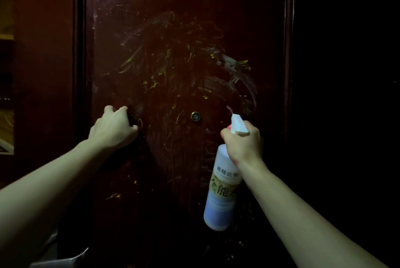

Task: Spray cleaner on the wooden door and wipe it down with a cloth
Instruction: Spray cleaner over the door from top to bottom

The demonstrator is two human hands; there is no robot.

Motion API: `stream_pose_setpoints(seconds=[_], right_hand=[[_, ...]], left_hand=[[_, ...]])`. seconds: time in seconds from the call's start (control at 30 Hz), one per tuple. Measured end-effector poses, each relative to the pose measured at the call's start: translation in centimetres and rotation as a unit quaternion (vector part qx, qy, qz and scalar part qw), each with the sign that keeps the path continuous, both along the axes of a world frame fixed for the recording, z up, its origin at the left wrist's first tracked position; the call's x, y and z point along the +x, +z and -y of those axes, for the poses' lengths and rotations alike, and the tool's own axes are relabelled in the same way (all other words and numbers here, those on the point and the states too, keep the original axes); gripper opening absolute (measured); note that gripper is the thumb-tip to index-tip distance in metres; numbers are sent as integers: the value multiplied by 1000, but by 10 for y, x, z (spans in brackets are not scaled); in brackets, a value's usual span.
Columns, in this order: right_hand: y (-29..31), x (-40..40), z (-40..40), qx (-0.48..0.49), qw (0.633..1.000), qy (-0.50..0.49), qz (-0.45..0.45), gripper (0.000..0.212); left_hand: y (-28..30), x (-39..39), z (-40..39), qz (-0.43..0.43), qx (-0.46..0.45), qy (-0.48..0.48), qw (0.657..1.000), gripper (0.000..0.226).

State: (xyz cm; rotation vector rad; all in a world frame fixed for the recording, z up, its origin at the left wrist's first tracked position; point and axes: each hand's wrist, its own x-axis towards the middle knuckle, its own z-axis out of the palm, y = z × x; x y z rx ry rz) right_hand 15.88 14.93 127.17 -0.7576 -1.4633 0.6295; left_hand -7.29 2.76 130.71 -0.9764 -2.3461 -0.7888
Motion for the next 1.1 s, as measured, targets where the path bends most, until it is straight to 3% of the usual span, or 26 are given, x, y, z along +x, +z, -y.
stream_pose_setpoints(seconds=[0.27, 0.5, 0.7, 0.83, 0.93, 1.1], right_hand=[[-11, -25, 18, 11, 998, 53, 19, 8], [-24, -41, 39, 41, 992, 86, 81, 26], [-35, -54, 50, 2, 984, 163, 66, 7], [-44, -63, 59, 17, 983, 161, 92, 9], [-51, -71, 65, 21, 983, 156, 98, 13], [-60, -81, 72, -4, 976, 192, 102, 3]], left_hand=[[-17, -91, -45, -26, -14, 11, 1000, 53], [-10, -14, -1, -31, -10, -7, 999, 38], [-11, -5, 9, -30, -17, -21, 999, 44], [-15, -5, 12, -27, -14, -25, 999, 61], [-17, -6, 16, -27, 0, -36, 999, 64], [-28, -7, 20, -17, 12, -23, 1000, 61]])
